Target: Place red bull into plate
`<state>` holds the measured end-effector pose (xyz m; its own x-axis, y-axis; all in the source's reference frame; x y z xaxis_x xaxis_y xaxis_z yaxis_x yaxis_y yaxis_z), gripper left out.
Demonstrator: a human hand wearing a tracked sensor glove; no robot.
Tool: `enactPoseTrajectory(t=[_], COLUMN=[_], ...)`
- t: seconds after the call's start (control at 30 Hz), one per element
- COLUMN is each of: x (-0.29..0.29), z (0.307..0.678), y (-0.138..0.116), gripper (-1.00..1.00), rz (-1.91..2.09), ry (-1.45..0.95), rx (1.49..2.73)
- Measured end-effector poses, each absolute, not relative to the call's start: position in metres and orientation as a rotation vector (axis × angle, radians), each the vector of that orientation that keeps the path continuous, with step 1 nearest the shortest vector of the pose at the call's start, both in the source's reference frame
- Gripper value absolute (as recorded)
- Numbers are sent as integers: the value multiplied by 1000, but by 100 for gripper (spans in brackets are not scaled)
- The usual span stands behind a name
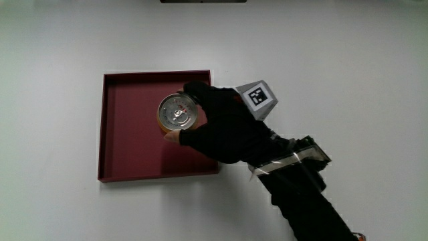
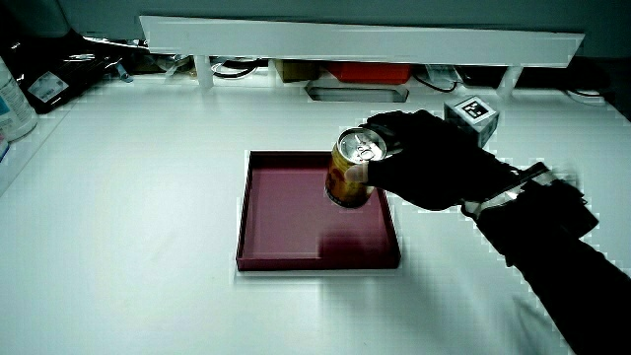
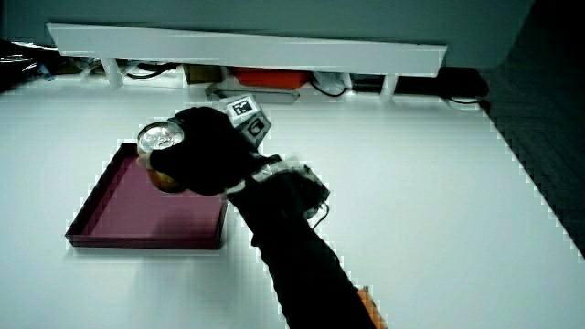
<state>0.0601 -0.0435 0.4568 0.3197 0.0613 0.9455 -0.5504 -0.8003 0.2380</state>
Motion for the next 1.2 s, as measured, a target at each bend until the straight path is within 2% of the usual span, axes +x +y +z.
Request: enactPoseTrajectory(t=[0.47, 0.5, 0.53, 0.57, 0.63, 0.67, 0.7, 0.73, 0.77, 0.8, 0.83, 0.87, 0.93, 0.97, 1.03, 1.1, 1.13, 1.17, 1.2], x=[51, 53, 54, 54, 54, 55, 56, 55, 56, 56, 56, 57, 57, 57, 58, 57, 58, 58, 59], z=[498, 502, 501, 501, 505, 500, 506, 500, 503, 507, 509, 507, 511, 507, 510, 509, 511, 510, 511], y=[-34, -33, -33, -33, -34, -34, -33, -33, -33, -33, -32, -31, -31, -31, -31, -30, -30, -29, -29], gripper=[0, 0, 0, 0, 0, 0, 0, 0, 0, -4, -8, -12, -20, -24, -32, -40, -44, -48, -52], rz=[1416, 1404, 1422, 1427, 1437, 1429, 1430, 1435, 1439, 1442, 1438, 1440, 1450, 1452, 1444, 1445, 1439, 1442, 1433], ry=[-300, -244, -239, -246, -242, -211, -224, -198, -184, -215, -212, -176, -205, -177, -182, -194, -209, -175, -175], rx=[2047, 2114, 2105, 2017, 2000, 2070, 1997, 2076, 2069, 1980, 1980, 2063, 1973, 2058, 2057, 1971, 1987, 2079, 2078])
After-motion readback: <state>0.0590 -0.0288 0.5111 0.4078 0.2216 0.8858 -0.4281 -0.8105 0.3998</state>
